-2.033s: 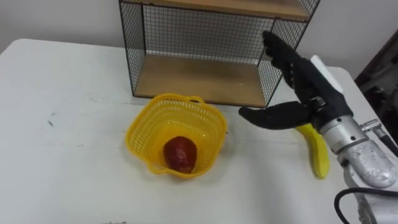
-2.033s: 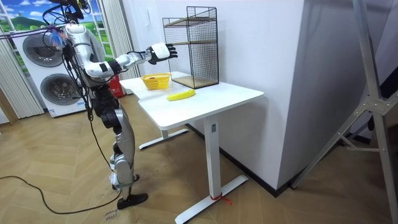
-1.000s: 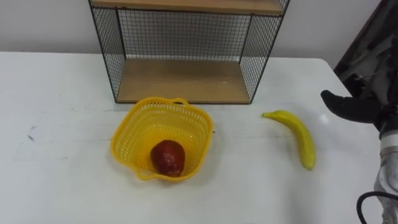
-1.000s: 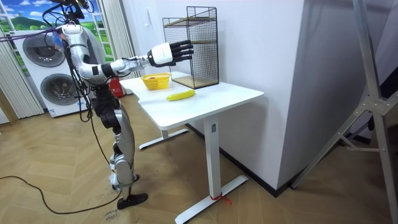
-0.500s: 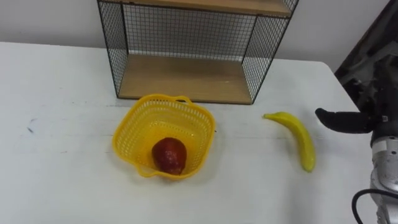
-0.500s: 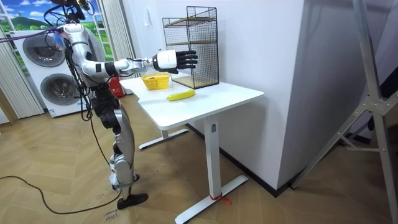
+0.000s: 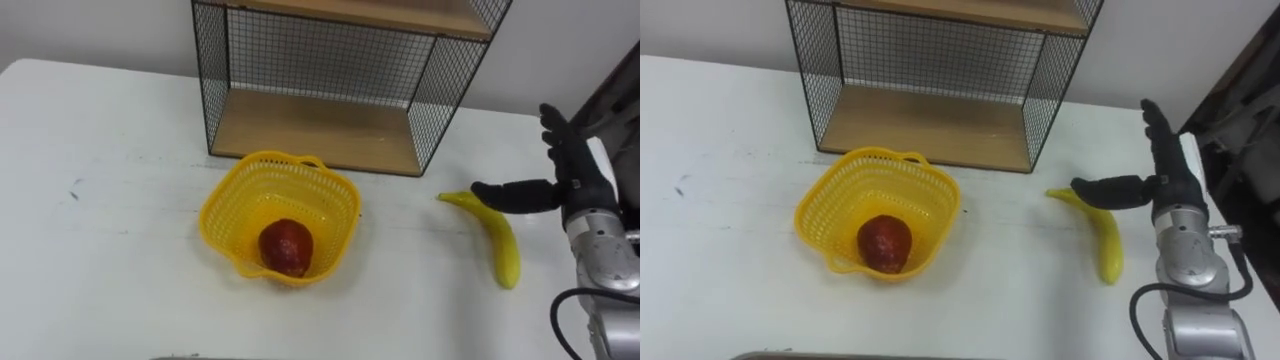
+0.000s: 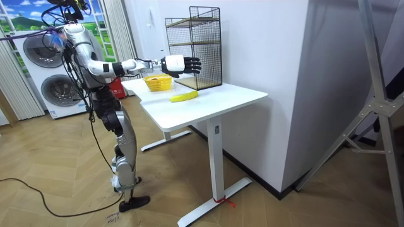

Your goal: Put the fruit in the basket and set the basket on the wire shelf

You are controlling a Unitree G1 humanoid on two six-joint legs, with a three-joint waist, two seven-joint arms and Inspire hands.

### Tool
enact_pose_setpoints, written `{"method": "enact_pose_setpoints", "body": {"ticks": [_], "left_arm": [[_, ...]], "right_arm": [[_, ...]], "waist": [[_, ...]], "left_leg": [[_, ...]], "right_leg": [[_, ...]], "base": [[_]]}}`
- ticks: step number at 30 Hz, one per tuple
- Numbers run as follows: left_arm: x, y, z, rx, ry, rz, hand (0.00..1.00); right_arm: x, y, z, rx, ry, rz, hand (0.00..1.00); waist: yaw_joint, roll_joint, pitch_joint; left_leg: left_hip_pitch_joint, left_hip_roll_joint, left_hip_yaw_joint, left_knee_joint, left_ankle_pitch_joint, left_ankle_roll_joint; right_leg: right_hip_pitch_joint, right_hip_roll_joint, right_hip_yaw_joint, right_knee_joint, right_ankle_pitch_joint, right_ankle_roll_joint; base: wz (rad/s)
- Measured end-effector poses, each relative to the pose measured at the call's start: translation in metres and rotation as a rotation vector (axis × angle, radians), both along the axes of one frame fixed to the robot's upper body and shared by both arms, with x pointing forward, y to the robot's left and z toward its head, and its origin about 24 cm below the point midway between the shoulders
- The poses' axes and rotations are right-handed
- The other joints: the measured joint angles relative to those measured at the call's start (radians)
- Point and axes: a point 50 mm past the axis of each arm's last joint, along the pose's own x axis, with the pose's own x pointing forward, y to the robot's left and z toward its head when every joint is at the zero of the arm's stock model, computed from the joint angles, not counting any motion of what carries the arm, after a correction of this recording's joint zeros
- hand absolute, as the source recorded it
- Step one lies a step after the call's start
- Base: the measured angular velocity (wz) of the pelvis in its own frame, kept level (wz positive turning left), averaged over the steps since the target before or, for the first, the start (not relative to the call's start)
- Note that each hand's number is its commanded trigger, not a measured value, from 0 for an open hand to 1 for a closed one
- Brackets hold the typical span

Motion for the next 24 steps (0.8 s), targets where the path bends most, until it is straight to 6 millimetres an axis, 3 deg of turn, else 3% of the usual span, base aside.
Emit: {"method": "enact_pose_setpoints", "body": {"ticks": [15, 20, 24], "left_arm": [[0.003, 0.000, 0.000, -0.007, -0.003, -0.001, 0.00], [0.001, -0.002, -0.001, -0.011, 0.003, 0.003, 0.00], [0.000, -0.002, -0.001, -0.012, 0.014, 0.008, 0.00]], "right_arm": [[-0.001, 0.004, -0.010, -0.032, 0.074, 0.057, 0.00], [-0.007, -0.004, -0.031, -0.007, 0.170, 0.016, 0.00], [-0.008, -0.005, -0.033, 0.004, 0.179, 0.011, 0.00]], "waist": [[0.009, 0.011, -0.0048], [0.008, 0.017, -0.0101], [0.003, 0.021, -0.0122]], "left_leg": [[-0.003, -0.001, -0.007, -0.001, 0.000, 0.000], [-0.004, -0.002, -0.011, 0.004, 0.000, 0.000], [-0.010, -0.003, -0.012, 0.009, 0.000, 0.000]], "right_leg": [[-0.002, 0.000, -0.004, 0.000, -0.001, 0.001], [0.002, -0.001, -0.009, 0.001, -0.001, 0.001], [-0.001, -0.003, -0.010, 0.001, -0.001, 0.001]], "base": [[0.00], [0.01], [0.00]]}}
